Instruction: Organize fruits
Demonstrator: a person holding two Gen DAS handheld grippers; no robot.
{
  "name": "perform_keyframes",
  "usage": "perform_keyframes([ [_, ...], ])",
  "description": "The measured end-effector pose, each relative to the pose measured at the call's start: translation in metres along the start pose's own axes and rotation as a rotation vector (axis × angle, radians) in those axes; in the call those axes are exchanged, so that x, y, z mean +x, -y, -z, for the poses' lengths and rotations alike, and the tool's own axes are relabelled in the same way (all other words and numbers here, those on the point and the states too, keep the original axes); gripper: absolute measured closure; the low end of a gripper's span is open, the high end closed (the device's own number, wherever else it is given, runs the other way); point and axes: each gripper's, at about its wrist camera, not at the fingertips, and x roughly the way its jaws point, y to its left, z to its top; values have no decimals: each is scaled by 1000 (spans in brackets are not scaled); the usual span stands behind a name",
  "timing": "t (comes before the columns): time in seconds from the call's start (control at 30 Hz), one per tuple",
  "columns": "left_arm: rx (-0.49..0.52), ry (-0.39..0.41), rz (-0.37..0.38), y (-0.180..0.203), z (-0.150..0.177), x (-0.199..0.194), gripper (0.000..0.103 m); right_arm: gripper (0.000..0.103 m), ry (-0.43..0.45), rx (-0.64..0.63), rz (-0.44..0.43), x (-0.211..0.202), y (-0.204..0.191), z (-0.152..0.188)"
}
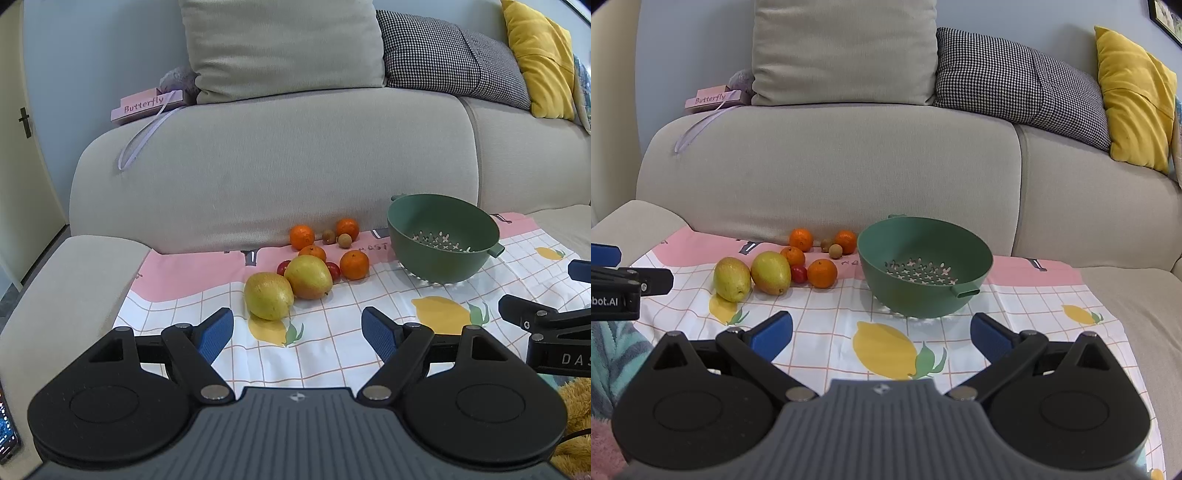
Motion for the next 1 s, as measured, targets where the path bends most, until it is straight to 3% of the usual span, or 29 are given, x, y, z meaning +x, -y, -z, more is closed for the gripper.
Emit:
perform_keyframes([
  [1.0,-20,-33,10,0,3,9,10,4,-31,-6,17,6,1,0],
])
